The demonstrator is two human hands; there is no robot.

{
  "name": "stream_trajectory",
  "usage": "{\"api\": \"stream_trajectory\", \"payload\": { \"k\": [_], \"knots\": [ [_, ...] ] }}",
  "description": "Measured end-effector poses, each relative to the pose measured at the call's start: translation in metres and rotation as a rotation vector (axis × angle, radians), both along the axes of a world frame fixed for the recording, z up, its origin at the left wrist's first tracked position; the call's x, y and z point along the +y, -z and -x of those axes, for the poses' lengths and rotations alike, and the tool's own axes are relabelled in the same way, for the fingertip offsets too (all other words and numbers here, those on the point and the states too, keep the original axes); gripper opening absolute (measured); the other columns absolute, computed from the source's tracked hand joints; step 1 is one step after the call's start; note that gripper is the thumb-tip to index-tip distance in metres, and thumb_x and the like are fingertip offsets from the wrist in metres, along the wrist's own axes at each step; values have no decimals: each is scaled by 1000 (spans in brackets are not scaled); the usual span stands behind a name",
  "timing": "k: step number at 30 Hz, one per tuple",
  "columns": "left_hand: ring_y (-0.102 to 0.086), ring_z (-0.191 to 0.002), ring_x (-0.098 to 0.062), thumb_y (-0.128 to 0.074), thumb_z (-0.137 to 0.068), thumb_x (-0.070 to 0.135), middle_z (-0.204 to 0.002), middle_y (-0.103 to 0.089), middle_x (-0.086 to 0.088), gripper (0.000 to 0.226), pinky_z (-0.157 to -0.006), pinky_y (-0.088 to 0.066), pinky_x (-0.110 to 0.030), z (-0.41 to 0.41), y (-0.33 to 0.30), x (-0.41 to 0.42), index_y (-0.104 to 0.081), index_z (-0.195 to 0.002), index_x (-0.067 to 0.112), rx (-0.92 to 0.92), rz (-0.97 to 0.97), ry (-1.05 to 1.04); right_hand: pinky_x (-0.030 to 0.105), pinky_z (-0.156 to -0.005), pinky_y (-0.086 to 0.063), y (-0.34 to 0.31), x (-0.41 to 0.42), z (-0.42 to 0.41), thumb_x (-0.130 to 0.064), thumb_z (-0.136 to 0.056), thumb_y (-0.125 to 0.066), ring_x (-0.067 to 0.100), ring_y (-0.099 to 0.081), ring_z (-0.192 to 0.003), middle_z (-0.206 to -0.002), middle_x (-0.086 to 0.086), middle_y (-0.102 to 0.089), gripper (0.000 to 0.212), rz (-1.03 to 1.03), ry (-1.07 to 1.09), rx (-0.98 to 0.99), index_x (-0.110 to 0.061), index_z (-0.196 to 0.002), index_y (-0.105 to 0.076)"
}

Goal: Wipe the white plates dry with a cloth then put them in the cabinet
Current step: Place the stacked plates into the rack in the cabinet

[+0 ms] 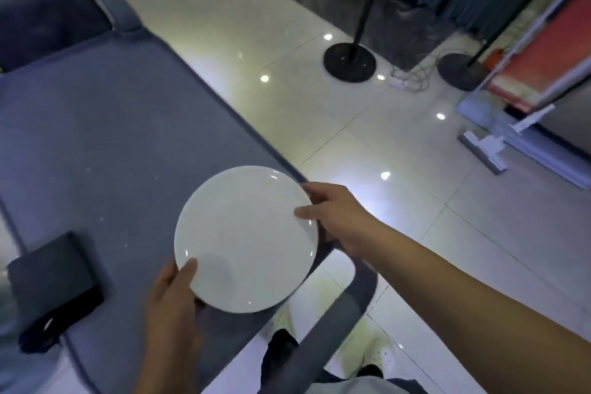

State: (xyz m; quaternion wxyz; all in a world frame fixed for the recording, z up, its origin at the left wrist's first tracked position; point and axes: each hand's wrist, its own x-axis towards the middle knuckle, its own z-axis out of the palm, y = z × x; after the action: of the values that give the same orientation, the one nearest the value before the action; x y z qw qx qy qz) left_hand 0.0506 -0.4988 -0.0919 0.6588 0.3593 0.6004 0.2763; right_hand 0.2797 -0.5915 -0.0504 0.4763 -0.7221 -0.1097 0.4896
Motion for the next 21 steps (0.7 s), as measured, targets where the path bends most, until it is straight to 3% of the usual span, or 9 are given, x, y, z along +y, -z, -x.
{"api": "stream_trajectory", "payload": {
  "k": [2,7,10,13,17,21],
  "knots": [
    [-65,-100,-20,-55,-103,11,-112,-72,0,26,-71,-50,-32,-30,-32,-12,-67,-124,18,-18,-82,108,34,-59,-59,-25,-48,-21,-2,-88,-70,23,-71,-81,-97,6,-68,41,-84,105,-3,-21,-124,-69],
    [-69,-84,-15,-55,-101,7,-90,-78,8,26,-67,-55,-34,-128,-92,-91,-74,-106,25,-125,-242,456,41,-71,-61,-63,-201,-69,-7,-94,-62,24,-72,-92,-102,11,-73,31,-235,303,-17,-24,-116,-74],
    [-69,-71,-16,-54,-100,1,-87,-79,1,28,-59,-56,-30,-182,-99,-166,-75,-105,20,-183,-232,638,40,-70,-62,-67,-302,-92,-5,-93,-61,25,-70,-91,-105,19,-70,34,-234,459,-41,-25,-117,-74],
    [-68,-82,-20,-57,-97,1,-97,-78,-6,29,-59,-56,-29,-226,-85,-241,-78,-108,18,-161,-205,773,44,-73,-61,-58,-393,-105,-3,-93,-60,24,-69,-87,-101,18,-69,36,-200,599,-67,-26,-117,-74],
    [-69,-87,-17,-59,-96,4,-102,-79,-1,34,-62,-56,-26,-282,-73,-331,-81,-103,29,-130,-184,946,47,-72,-61,-34,-493,-127,0,-93,-61,20,-69,-81,-83,2,-71,35,-215,798,-32,-23,-116,-73],
    [-69,-92,-18,-57,-97,6,-105,-78,-2,32,-63,-56,-25,-336,-74,-395,-80,-106,27,-26,-172,1151,42,-67,-60,-12,-569,-152,-3,-93,-63,26,-71,-86,-99,14,-73,35,-219,952,32,-23,-120,-72]
  ]
}}
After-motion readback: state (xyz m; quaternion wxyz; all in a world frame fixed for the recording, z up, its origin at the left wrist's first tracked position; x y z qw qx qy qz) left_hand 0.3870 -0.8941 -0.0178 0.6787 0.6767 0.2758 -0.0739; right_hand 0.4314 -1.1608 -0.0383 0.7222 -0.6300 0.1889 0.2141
